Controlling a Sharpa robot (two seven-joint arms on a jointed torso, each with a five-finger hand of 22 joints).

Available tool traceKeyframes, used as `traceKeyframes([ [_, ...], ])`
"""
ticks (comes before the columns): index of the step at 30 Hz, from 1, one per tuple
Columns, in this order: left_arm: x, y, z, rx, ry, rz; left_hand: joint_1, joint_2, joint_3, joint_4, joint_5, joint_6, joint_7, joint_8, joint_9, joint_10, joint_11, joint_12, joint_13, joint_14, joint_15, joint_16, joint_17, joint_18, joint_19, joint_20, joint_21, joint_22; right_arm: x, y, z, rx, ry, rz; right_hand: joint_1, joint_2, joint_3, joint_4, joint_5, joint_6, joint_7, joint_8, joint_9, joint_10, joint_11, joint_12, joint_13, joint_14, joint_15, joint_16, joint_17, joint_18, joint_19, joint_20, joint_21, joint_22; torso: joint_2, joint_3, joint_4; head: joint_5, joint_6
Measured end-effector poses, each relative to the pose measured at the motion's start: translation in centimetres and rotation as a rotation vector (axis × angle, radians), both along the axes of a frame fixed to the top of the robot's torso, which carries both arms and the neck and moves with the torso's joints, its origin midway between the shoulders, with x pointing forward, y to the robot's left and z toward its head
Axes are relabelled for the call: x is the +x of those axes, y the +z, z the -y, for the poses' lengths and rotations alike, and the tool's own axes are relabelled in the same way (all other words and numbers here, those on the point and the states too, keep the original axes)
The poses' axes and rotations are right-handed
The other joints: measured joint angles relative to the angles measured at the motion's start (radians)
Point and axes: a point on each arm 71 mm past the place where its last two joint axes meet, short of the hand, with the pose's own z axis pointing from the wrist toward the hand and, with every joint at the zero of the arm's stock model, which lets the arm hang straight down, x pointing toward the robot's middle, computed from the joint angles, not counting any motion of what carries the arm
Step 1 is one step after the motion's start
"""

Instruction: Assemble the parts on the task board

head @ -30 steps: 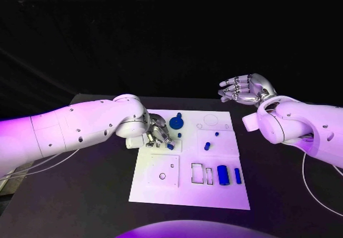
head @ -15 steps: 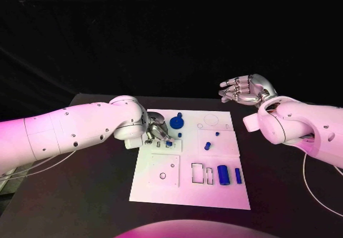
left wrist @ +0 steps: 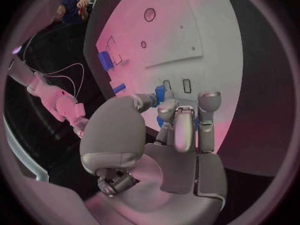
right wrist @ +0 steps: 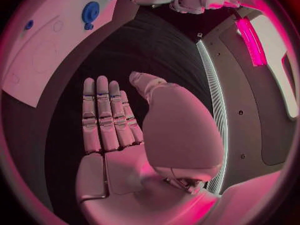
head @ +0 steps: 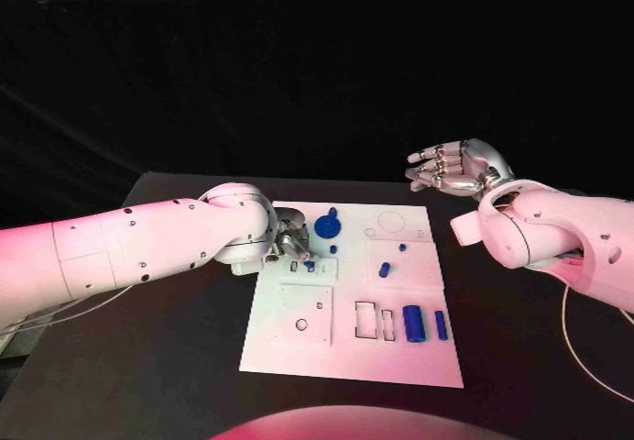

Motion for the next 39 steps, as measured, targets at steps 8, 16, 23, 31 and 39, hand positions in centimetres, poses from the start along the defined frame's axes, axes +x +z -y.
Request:
traceKeyframes([
  [8, 0.01, -0.24, 0.22, 0.014, -0.007, 0.012, -0.005, -0.005, 0.0, 0.0, 0.0, 0.002, -0.002, 0.005, 0.003, 0.003, 0.003, 0.0, 0.007, 0.0, 0.0, 0.0, 0.0, 0.0, 0.0, 0.0, 0.004, 0.007, -0.05, -0.03, 0.03, 0.001, 0.002, -0.001, 0.0, 0.0, 0.0, 0.0, 0.0, 0.0, 0.0, 0.0, 0.0, 0.0, 0.0, 0.0, -0.001, 0.0, 0.0, 0.0, 0.0, 0.0, 0.0, 0.0, 0.0, 0.0, 0.002, 0.0, -0.0002, 0.0, 0.001],
  [16, 0.07, -0.33, 0.3, 0.021, -0.006, 0.017, -0.011, -0.011, 0.003, 0.003, 0.0, 0.005, -0.005, 0.005, 0.003, 0.014, 0.0, 0.007, 0.018, 0.0, 0.0, 0.0, 0.0, 0.0, 0.006, -0.001, 0.014, 0.021, -0.06, -0.04, 0.03, 0.001, 0.003, -0.002, 0.0, 0.0, 0.0, 0.0, 0.0, 0.0, 0.0, 0.0, 0.0, 0.0, 0.0, 0.0, -0.001, 0.0, 0.0, 0.0, 0.0, 0.0, 0.0, 0.0, 0.0, 0.0, 0.002, 0.0, 0.0007, -0.002, -0.001],
  [23, 0.12, -0.44, 0.4, 0.027, -0.005, 0.017, -0.033, -0.022, 0.072, -0.056, 0.003, 0.007, -0.003, 0.01, 0.004, 0.023, -0.002, 0.016, 0.027, 0.0, 0.0, 0.0, 0.0, -0.016, 0.011, -0.003, 0.016, 0.027, -0.07, -0.06, 0.01, 0.001, 0.004, -0.002, 0.0, 0.0, 0.0, 0.0, 0.0, 0.0, 0.0, 0.0, 0.0, 0.0, 0.0, 0.0, -0.002, 0.0, 0.0, 0.0, 0.0, 0.0, 0.0, 0.0, 0.0, -0.001, 0.002, -0.0003, 0.0007, -0.002, -0.004],
  [31, 0.14, -0.72, 0.41, 0.034, -0.004, 0.01, -0.041, -0.022, 0.075, -0.053, 0.003, 0.008, -0.003, 0.01, 0.005, 0.023, -0.002, 0.018, 0.029, 0.0, 0.0, 0.0, 0.0, -0.016, 0.011, -0.003, 0.018, 0.032, -0.09, -0.12, 0.01, 0.002, 0.005, -0.003, 0.0, 0.0, 0.0, 0.0, 0.0, 0.0, 0.0, 0.0, 0.0, 0.0, 0.0, 0.0, -0.002, 0.0, 0.0, 0.0, 0.0, 0.0, 0.0, 0.0, -0.004, -0.001, 0.002, -0.0006, 0.0006, -0.002, -0.007],
  [39, 0.09, -0.86, 0.44, 0.039, -0.008, 0.003, -0.049, -0.022, 0.078, -0.051, 0.008, 0.009, -0.002, 0.014, 0.014, 0.026, -0.006, 0.018, 0.029, -0.004, -0.003, 0.0, 0.0, -0.016, 0.011, -0.003, 0.022, 0.034, -0.09, -0.15, 0.01, 0.002, 0.006, -0.004, 0.0, 0.0, 0.0, 0.0, 0.0, 0.0, 0.0, 0.0, 0.0, 0.0, 0.0, 0.0, -0.002, 0.0, 0.0, 0.0, 0.0, 0.0, 0.0, 0.0, -0.004, -0.001, 0.002, -0.0004, 0.0007, -0.002, -0.009],
])
